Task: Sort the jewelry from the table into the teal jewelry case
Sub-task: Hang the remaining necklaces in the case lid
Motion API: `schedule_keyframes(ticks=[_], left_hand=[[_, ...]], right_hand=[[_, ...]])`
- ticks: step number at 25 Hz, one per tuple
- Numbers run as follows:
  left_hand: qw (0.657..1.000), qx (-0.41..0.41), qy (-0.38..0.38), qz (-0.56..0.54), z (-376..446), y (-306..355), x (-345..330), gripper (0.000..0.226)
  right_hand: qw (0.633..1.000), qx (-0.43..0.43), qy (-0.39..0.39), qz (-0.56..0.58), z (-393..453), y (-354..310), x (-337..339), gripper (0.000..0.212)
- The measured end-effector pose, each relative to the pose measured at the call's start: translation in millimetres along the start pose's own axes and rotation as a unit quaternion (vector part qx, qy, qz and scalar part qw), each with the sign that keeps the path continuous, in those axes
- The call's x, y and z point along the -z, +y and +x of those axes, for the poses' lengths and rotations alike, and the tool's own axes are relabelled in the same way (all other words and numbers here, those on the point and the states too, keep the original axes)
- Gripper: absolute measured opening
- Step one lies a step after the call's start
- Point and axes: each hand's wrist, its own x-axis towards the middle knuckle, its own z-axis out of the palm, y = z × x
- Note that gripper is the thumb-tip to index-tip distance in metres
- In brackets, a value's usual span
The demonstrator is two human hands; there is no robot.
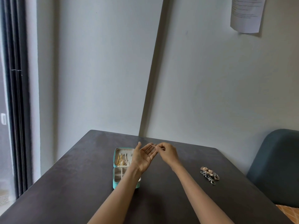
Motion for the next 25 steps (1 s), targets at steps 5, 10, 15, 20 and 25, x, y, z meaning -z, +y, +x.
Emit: schedule_keyframes(ticks=[5,10,15,20,25], left_hand=[[0.997,0.035,0.034,0.067,-1,31,4,0.035],[0.97,0.047,0.057,0.231,-11,60,10,0.025],[0.808,-0.127,0.094,0.568,-8,80,11,0.009],[0.747,-0.154,-0.032,0.646,-3,91,17,0.028],[0.698,-0.204,0.035,0.686,4,92,26,0.026]], right_hand=[[0.985,-0.037,-0.025,0.167,7,-19,-17,0.015],[0.982,-0.028,-0.08,0.167,17,-42,-25,0.017],[0.989,0.005,-0.117,0.094,26,-56,-28,0.014],[0.989,0.015,-0.131,0.059,28,-63,-30,0.013],[0.993,0.023,-0.111,0.045,29,-60,-27,0.011]])
